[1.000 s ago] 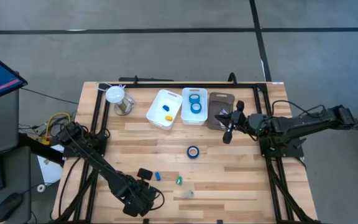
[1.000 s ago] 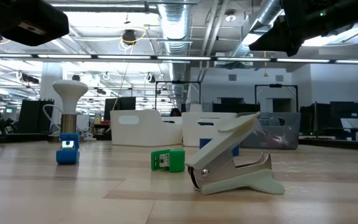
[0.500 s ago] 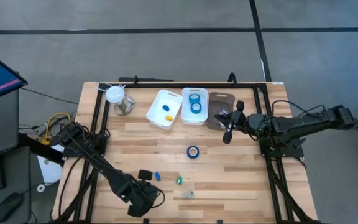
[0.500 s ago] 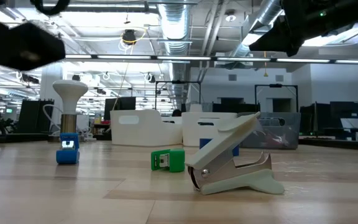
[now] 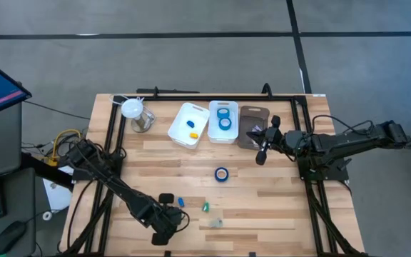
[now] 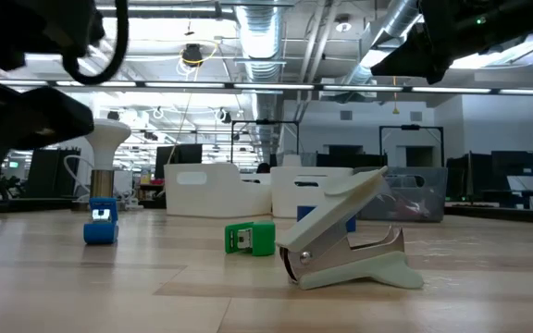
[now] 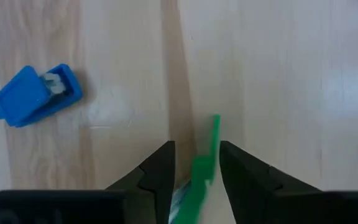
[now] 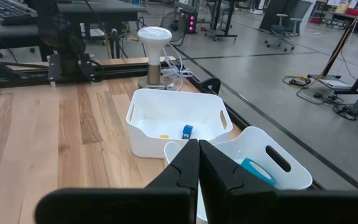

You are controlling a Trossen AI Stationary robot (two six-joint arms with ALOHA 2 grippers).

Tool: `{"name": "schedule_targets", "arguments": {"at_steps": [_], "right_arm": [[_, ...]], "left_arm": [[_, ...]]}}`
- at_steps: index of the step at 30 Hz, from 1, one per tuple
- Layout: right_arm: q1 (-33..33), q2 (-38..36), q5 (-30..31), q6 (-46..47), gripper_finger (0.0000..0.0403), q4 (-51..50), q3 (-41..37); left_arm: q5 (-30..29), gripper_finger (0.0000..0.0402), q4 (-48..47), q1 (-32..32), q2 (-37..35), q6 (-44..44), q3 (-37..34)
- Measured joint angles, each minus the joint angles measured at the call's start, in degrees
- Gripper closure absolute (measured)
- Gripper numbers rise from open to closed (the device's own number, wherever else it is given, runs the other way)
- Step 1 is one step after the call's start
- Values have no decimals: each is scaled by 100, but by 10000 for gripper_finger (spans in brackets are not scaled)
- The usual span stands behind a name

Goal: Pick and place Stapler, Stapler remover, tape
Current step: Put the left green stapler into the left white bin

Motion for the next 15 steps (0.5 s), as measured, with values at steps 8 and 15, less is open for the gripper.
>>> {"name": "schedule_targets", "arguments": {"at_steps": [8,15], "right_arm": [[0,0,2,-2,403,0,0],[0,0,1,-2,403,0,0]], "left_arm": [[16,299,244,113,1,-28,-105],[20,336,267,113,1,-28,-105]]}}
